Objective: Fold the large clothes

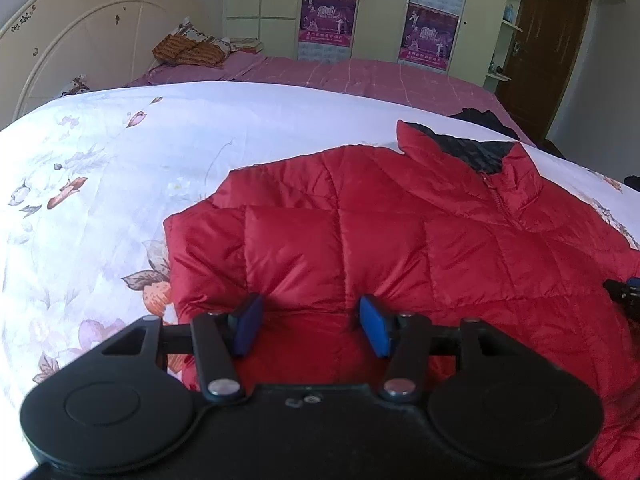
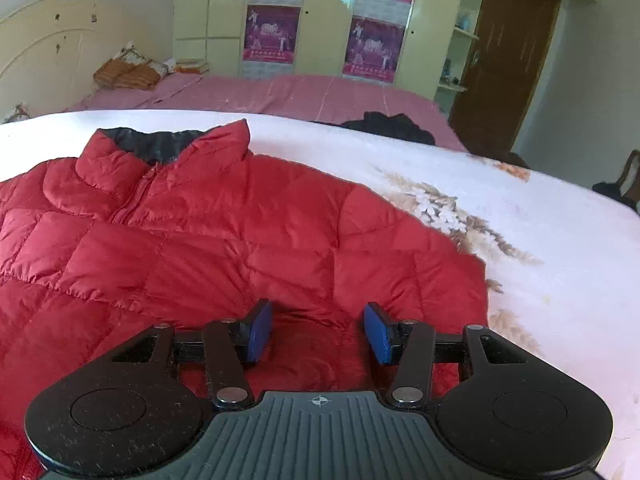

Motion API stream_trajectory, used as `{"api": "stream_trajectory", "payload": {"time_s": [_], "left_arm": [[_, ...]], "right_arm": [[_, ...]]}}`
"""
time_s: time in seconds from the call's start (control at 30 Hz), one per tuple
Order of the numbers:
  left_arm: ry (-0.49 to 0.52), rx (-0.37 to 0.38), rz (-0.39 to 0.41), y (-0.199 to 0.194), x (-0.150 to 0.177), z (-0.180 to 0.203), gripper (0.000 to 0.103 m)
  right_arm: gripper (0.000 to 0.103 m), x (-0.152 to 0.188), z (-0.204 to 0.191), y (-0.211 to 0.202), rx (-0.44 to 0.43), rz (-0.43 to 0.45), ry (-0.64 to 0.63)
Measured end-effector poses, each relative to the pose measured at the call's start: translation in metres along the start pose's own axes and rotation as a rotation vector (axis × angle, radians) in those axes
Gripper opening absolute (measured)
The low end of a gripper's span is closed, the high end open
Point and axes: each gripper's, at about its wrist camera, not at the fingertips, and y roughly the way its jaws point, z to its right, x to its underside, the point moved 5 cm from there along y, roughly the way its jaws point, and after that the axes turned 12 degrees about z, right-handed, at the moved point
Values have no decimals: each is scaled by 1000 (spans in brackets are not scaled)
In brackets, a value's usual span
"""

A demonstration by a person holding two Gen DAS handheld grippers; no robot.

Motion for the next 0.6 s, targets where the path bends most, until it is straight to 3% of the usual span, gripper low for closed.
{"api": "stream_trajectory", "payload": {"time_s": [0.1, 0.3, 0.6], "left_arm": [[0, -6, -1, -2, -1, 0, 53], [-16, -21, 18, -18, -5, 0, 51], [10, 30, 61, -55, -7, 12, 51]], "right_arm": [[50, -6, 2, -3, -7, -9, 5], [50, -18, 0, -33, -27, 64, 21], [50, -14, -14, -64, -81, 90, 15]]}}
